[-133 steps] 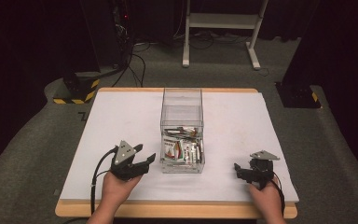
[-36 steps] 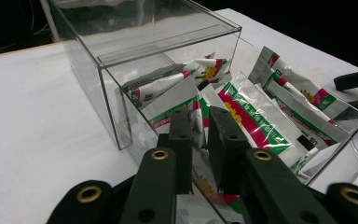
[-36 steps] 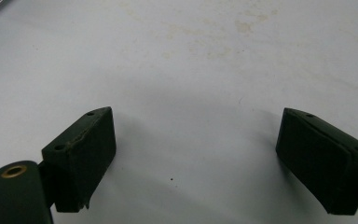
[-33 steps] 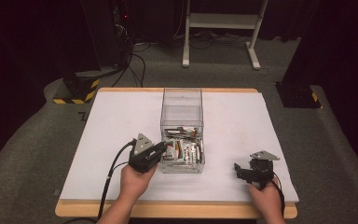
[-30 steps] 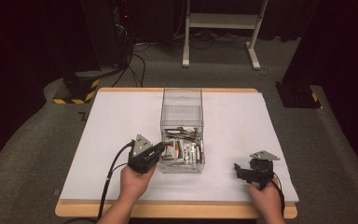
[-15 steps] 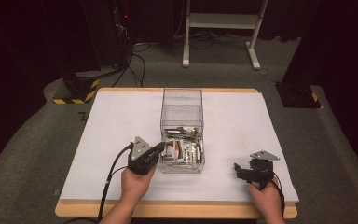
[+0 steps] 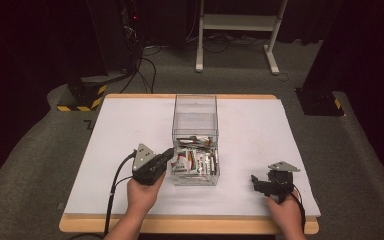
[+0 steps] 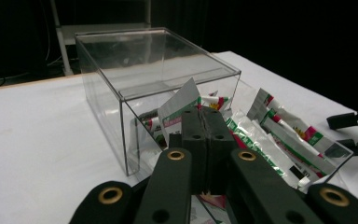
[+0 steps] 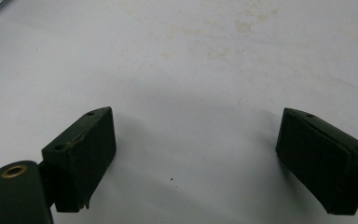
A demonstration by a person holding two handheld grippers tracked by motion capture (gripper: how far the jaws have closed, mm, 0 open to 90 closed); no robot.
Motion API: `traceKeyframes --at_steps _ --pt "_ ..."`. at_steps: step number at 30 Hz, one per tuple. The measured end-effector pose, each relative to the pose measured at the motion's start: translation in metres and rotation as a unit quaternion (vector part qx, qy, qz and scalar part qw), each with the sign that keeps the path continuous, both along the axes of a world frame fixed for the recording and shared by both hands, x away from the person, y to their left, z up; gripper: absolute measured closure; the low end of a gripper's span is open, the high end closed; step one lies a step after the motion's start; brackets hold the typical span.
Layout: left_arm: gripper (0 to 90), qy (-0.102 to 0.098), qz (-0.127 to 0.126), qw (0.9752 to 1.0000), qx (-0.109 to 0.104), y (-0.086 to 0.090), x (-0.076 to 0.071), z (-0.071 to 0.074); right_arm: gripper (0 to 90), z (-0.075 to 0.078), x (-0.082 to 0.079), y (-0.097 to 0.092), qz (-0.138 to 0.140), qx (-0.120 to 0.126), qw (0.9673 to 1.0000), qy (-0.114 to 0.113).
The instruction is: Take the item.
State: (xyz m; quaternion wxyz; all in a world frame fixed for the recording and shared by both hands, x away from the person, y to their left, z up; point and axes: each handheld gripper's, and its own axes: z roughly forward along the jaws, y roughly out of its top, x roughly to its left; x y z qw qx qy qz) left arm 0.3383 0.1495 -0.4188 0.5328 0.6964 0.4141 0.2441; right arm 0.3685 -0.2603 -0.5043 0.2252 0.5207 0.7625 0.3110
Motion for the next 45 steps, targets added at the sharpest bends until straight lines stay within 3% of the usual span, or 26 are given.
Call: traceKeyframes --at_steps 8,19,31,45 --pt "89.3 -0.022 -0.001 0.9996 -0.019 0.006 -0.006 0.011 11.8 0.000 0.000 0.000 0.000 0.000 1.0000 0.000" --pt "89.3 -0.032 -0.004 0.9990 -0.031 0.013 -0.009 0.018 11.7 0.000 0.000 0.000 0.000 0.000 1.0000 0.000" --pt "89.4 -0.045 0.001 0.9984 -0.033 0.023 -0.014 0.026 11.7 0.000 0.000 0.000 0.000 0.001 1.0000 0.000" --pt "89.5 -0.046 0.012 0.9983 -0.034 0.036 -0.013 0.027 11.8 0.000 0.000 0.000 0.000 0.002 1.0000 0.000"
